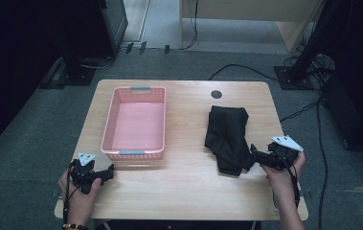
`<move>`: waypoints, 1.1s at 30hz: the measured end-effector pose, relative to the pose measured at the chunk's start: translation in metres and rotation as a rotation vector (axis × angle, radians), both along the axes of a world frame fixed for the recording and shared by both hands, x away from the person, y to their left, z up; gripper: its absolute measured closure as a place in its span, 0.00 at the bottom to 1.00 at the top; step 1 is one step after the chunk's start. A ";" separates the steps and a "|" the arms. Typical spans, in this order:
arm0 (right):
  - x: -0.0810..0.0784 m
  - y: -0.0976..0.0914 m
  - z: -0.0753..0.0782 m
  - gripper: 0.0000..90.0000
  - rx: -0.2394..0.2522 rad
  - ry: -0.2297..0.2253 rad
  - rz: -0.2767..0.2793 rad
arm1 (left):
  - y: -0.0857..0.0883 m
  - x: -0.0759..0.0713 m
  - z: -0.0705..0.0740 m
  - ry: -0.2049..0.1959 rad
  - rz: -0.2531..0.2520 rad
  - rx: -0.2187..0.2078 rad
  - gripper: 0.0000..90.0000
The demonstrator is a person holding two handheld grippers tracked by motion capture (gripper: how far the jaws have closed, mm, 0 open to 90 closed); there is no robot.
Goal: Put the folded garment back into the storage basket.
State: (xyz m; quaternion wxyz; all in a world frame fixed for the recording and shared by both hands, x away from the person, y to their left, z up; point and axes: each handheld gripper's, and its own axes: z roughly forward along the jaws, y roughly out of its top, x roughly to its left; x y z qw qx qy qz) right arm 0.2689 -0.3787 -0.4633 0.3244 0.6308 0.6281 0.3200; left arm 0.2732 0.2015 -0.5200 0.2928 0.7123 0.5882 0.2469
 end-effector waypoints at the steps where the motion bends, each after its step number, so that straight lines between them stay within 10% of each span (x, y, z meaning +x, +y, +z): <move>1: 0.001 0.002 0.001 0.03 -0.001 -0.005 0.013 | 0.000 0.000 0.000 0.000 0.000 0.000 0.00; 33: 0.060 0.060 -0.005 0.02 0.029 0.068 0.082 | 0.000 0.000 0.000 0.000 0.000 0.000 0.00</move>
